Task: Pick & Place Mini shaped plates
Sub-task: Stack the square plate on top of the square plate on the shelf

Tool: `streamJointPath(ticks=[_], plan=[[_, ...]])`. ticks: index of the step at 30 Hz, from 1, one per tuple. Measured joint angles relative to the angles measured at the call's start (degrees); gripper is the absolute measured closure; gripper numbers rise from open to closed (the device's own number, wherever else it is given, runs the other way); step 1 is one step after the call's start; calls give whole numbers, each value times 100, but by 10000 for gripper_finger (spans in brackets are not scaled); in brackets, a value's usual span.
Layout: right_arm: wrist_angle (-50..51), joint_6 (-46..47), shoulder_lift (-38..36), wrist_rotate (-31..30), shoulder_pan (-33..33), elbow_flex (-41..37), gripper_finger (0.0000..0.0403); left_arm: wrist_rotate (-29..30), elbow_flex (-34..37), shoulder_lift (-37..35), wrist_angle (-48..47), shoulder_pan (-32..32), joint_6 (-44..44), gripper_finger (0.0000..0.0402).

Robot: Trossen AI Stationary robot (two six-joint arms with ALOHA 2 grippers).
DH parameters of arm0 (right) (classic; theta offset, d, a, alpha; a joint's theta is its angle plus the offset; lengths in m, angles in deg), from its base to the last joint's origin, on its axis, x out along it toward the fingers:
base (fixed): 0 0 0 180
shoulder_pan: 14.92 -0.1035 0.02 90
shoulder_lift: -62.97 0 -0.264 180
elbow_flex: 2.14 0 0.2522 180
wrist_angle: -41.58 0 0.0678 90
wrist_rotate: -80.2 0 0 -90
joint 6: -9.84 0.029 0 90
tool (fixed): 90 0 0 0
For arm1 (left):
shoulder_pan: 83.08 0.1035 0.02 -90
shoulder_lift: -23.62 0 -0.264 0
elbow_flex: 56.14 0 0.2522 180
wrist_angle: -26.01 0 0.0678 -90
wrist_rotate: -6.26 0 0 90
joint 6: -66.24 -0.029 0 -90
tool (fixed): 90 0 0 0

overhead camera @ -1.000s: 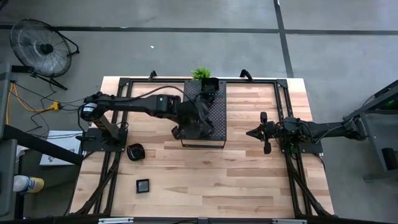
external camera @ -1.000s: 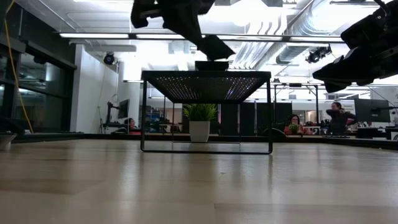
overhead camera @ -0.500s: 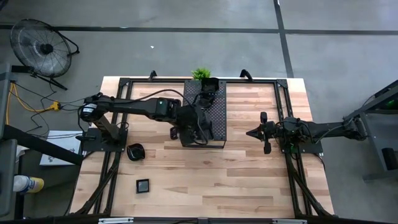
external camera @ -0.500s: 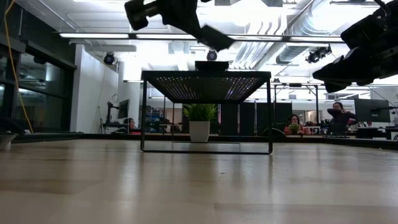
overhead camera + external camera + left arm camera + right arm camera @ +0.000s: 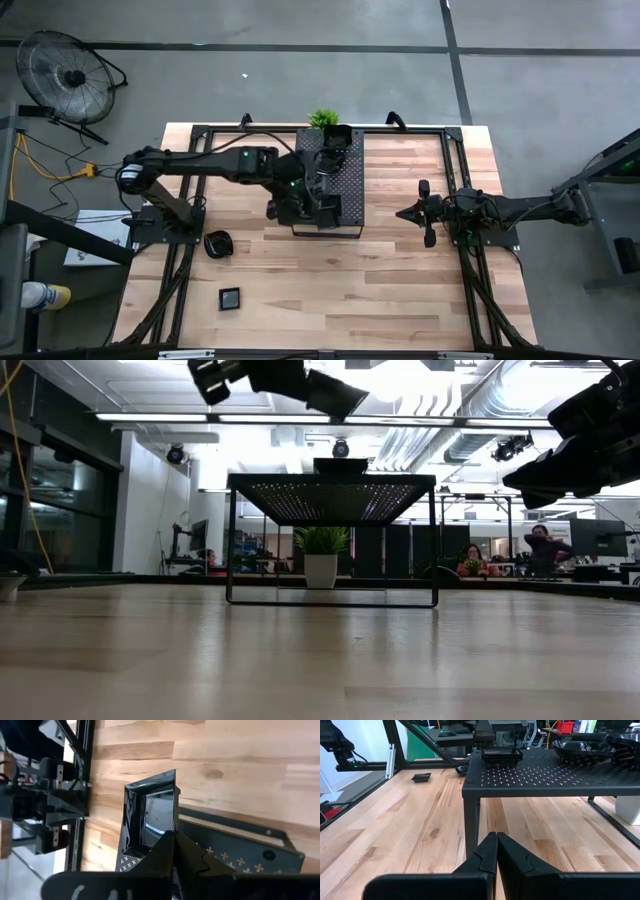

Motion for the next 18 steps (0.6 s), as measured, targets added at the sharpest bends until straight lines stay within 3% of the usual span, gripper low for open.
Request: streamJointPath(ticks=[7,18], plan=[[0,-1,-1,0,2,0,398,-33,651,-234,611,95,-750,401],[1,1,-1,-1,2,0,398,-930,964,-253,1015,903,-1101,401]])
